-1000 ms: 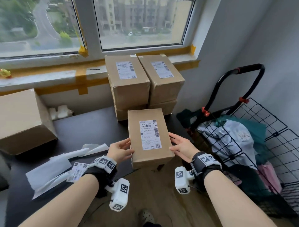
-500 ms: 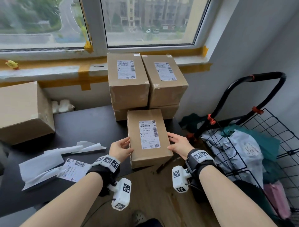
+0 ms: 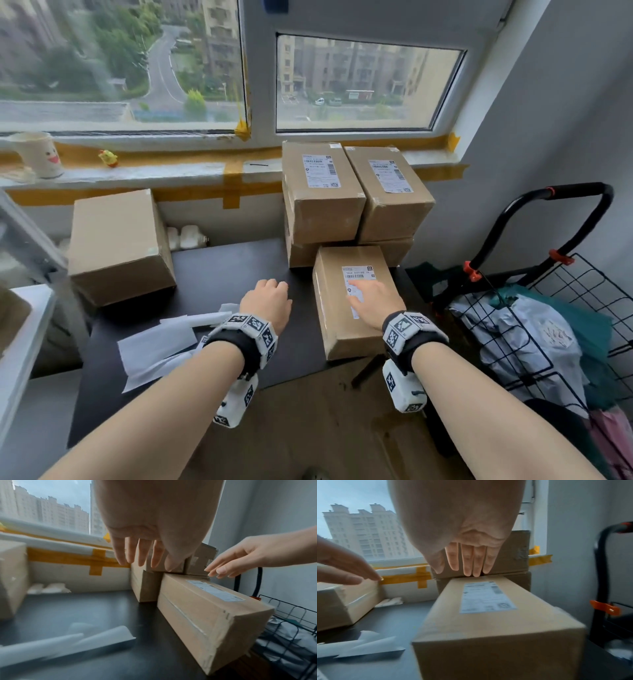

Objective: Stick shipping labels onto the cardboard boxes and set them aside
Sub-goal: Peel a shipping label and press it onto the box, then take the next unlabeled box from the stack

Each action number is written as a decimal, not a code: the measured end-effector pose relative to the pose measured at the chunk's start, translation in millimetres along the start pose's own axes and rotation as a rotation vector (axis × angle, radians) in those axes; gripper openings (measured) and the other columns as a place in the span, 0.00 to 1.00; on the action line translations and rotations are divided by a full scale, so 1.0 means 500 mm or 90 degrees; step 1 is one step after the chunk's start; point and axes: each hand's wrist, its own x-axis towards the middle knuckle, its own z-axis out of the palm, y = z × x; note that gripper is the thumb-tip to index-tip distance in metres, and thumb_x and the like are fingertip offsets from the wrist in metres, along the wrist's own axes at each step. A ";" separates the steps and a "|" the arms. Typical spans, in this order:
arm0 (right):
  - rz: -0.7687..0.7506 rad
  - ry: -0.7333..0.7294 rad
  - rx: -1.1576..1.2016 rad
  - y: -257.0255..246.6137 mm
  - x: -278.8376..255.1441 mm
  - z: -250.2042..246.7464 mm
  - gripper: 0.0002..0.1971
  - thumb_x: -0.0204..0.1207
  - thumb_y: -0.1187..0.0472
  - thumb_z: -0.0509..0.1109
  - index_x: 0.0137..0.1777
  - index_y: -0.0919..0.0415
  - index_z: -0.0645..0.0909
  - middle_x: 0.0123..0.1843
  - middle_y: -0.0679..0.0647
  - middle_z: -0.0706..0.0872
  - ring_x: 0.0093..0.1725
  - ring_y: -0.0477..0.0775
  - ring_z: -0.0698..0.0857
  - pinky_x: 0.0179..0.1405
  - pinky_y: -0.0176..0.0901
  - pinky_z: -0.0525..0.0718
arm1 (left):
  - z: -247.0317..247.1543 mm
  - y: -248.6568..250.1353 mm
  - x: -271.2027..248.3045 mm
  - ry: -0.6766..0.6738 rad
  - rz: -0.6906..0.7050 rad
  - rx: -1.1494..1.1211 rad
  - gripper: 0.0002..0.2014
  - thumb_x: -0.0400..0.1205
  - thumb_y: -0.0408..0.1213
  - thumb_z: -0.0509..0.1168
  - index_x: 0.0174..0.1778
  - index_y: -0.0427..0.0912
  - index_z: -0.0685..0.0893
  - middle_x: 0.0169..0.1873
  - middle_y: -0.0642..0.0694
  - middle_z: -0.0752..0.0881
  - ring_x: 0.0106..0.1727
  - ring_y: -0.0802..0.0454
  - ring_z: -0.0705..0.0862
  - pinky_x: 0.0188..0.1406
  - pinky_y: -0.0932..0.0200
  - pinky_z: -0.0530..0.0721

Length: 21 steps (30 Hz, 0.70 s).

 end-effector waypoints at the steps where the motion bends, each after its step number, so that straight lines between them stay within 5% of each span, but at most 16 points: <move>1: -0.019 0.001 -0.023 -0.032 0.003 0.005 0.21 0.83 0.52 0.56 0.75 0.55 0.70 0.75 0.55 0.74 0.74 0.58 0.72 0.73 0.54 0.70 | -0.013 -0.025 -0.006 0.021 0.004 0.026 0.16 0.85 0.43 0.53 0.66 0.41 0.74 0.67 0.44 0.76 0.72 0.44 0.70 0.64 0.48 0.75; 10: -0.176 0.034 -0.115 -0.333 0.060 0.060 0.20 0.83 0.51 0.55 0.74 0.52 0.70 0.71 0.53 0.77 0.70 0.57 0.77 0.64 0.54 0.79 | -0.103 -0.282 -0.068 0.060 -0.103 0.129 0.13 0.83 0.36 0.54 0.62 0.40 0.75 0.62 0.42 0.77 0.67 0.42 0.74 0.56 0.49 0.76; 21: -0.331 -0.049 -0.137 -0.594 0.186 0.132 0.20 0.84 0.52 0.53 0.75 0.51 0.68 0.75 0.51 0.73 0.72 0.56 0.74 0.66 0.52 0.76 | -0.142 -0.519 -0.088 0.135 -0.193 0.124 0.15 0.84 0.41 0.54 0.64 0.41 0.75 0.63 0.43 0.80 0.67 0.44 0.76 0.63 0.54 0.73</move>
